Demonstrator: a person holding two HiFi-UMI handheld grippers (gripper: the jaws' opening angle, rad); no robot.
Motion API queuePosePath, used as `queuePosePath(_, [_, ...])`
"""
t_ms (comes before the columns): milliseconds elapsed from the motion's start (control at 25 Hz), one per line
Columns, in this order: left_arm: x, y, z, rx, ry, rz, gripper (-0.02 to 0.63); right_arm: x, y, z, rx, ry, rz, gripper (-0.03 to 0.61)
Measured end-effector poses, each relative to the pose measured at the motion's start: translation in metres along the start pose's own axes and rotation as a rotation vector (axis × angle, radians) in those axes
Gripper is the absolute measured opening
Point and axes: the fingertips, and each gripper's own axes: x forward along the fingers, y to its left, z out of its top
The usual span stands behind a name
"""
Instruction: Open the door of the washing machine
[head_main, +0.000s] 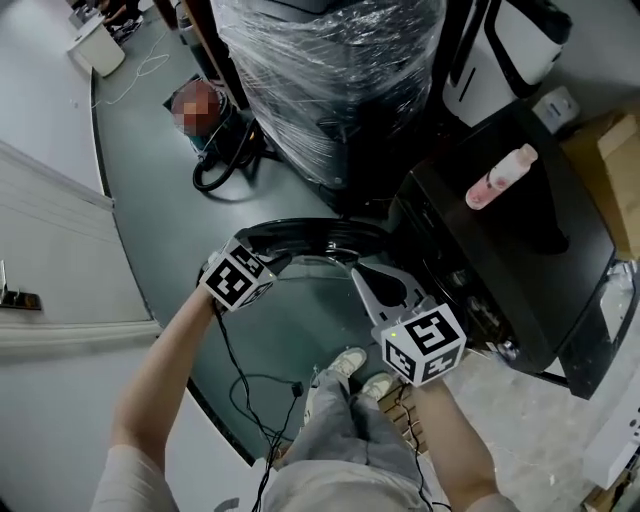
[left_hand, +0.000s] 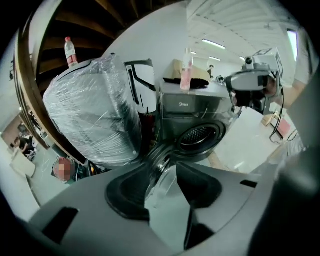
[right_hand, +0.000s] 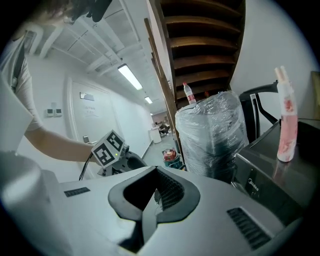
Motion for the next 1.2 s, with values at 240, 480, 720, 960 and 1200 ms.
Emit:
queuePosePath(240, [-0.046,-0.034,0.070,0.027,-0.189,0.059,0.132,-0.047,-0.009,0.036,-0.015,-0.062,-0.068,0.023])
queuePosePath(480, [-0.083,-0.072,0.121,-0.025,-0.310,0.072,0.107,-0.105,-0.013,0.060,0.002,-0.110,-0.120,0.023])
queuePosePath(720, [-0.114,-0.125,0.178,0.081,-0.412,0.047,0.092,-0.182,-0.023,0.081,-0.024,-0.172,-0.222,0.023])
queuePosePath(960, [-0.142,-0.187,0.236,0.163,-0.524,-0.004,0.084,-0.263,-0.027,0.092,-0.093,-0.213,-0.360,0.023])
queuePosePath(1200, [-0.162,-0.253,0.290,0.226,-0.640,-0.085,0.080,-0.344,-0.015,0.105,-0.140,-0.272,-0.468,0.023])
